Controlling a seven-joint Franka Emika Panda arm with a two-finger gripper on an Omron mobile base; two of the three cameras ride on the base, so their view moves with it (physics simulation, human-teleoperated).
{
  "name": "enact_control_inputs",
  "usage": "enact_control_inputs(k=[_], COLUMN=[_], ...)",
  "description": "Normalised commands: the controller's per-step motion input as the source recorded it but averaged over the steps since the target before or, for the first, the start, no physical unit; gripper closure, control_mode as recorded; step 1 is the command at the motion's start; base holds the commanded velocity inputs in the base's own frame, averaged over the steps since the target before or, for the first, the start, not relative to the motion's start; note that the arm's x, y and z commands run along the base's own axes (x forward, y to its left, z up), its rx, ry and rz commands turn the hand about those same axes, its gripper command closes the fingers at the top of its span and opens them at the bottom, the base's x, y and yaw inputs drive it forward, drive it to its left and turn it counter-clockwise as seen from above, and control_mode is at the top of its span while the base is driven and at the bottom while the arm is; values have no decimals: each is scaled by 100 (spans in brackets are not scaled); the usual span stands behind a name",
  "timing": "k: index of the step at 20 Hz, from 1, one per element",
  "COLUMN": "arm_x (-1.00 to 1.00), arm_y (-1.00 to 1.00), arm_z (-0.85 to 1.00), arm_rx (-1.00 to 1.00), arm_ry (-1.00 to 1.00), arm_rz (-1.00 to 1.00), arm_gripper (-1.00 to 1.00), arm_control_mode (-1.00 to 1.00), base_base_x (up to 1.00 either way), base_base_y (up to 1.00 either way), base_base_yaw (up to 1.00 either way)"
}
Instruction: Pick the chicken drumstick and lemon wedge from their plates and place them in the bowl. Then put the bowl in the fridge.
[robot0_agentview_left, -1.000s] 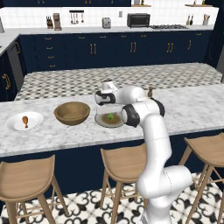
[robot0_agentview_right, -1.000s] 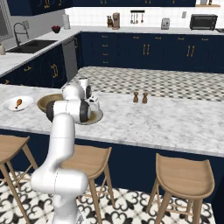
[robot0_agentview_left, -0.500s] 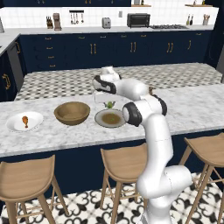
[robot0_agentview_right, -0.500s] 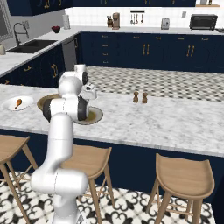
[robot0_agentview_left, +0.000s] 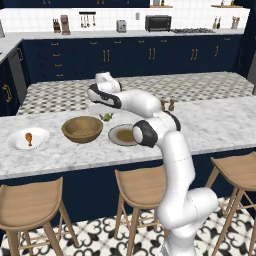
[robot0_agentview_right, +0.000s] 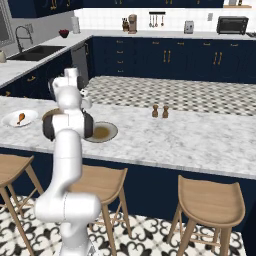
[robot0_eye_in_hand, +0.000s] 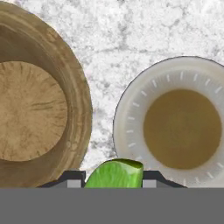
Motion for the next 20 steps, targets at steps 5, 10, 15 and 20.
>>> enact_control_inputs(k=[5,10,15,20], arm_x=[0,4,11,0], arm_y=[56,51,20,0], arm_z=[-3,-10,-24,-44], arm_rx=[0,0,0,0], arm_ry=[-6,0,1,1], arm_rz=[0,0,0,0], arm_gripper=[100,100,100,100], arm_control_mode=[-100,-100,-100,-100], base_base_x=[0,0,0,0], base_base_y=[0,0,0,0], base_base_yaw=[0,0,0,0])
